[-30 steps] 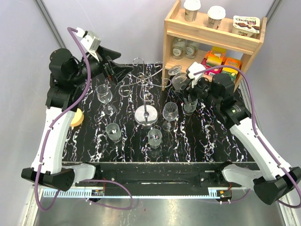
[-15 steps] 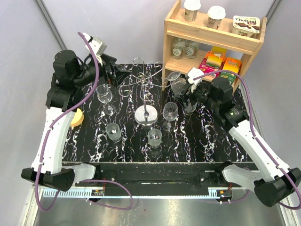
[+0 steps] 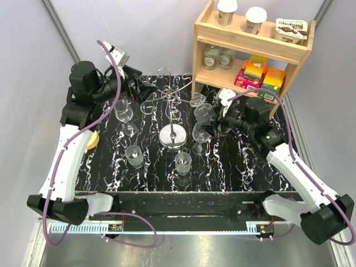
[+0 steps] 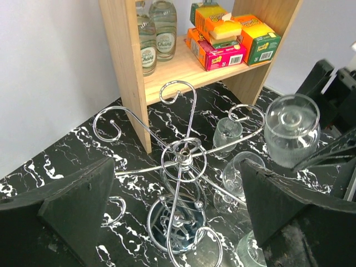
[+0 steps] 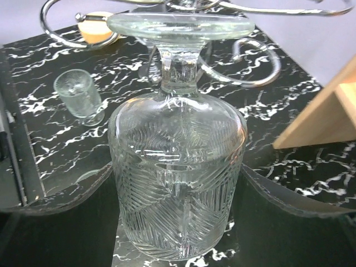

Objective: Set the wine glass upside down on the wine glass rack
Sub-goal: Turn the wine glass upside down at the wine rack.

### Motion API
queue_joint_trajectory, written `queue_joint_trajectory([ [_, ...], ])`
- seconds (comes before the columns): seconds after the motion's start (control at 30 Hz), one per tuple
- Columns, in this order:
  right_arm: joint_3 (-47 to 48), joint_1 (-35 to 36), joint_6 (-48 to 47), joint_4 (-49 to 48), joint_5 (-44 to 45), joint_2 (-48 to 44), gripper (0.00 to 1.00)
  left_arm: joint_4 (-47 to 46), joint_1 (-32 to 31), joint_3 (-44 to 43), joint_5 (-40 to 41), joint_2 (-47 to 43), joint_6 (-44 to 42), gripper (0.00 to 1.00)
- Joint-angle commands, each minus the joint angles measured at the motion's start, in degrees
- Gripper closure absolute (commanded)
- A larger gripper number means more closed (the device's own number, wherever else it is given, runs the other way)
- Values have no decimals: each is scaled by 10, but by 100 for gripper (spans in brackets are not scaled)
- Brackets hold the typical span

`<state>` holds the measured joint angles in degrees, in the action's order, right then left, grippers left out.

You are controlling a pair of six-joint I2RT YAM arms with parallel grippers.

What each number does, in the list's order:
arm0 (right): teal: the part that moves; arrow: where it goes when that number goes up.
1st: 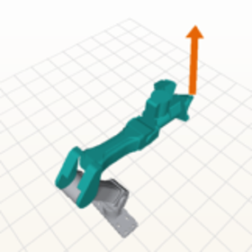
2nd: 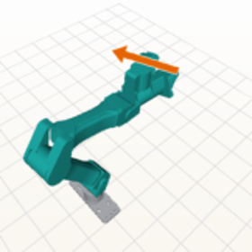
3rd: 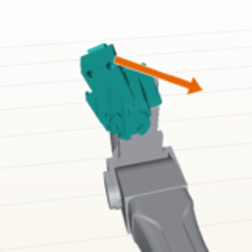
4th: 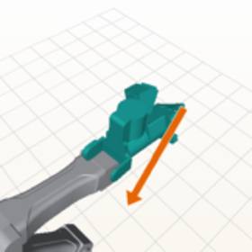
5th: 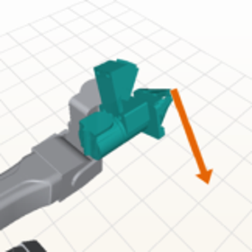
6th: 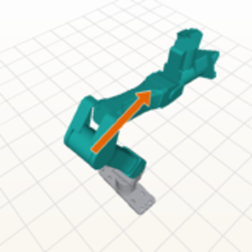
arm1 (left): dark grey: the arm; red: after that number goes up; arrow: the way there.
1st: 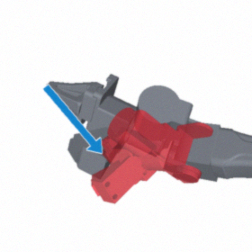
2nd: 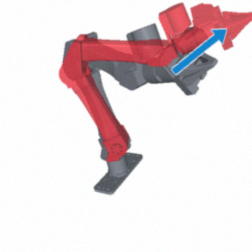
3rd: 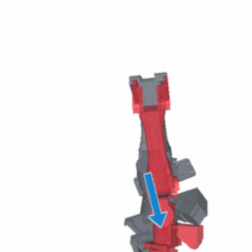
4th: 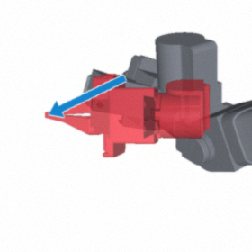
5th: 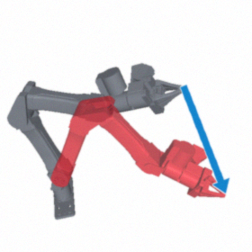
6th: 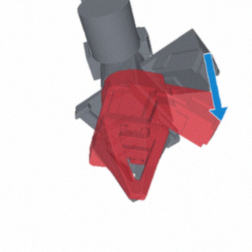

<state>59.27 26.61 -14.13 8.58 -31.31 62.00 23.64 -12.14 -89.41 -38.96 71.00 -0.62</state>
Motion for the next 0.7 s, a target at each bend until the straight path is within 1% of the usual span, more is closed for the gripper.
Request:
queue_joint_trajectory([
  [0.0,-21,4,43,-135,-67,-3,100,-53,0,-2,-13,-3,22,1],
  [0.23,-41,29,70,-197,-60,15,100,-53,0,5,-9,-6,19,1],
  [0.43,-63,42,100,-275,-65,42,100,-53,0,4,-2,-8,18,1],
  [0.63,-74,64,99,-294,-56,58,100,-43,1,0,17,-7,11,1],
  [0.67,-74,66,98,-297,-53,62,100,-42,0,0,27,-7,-5,1],
])
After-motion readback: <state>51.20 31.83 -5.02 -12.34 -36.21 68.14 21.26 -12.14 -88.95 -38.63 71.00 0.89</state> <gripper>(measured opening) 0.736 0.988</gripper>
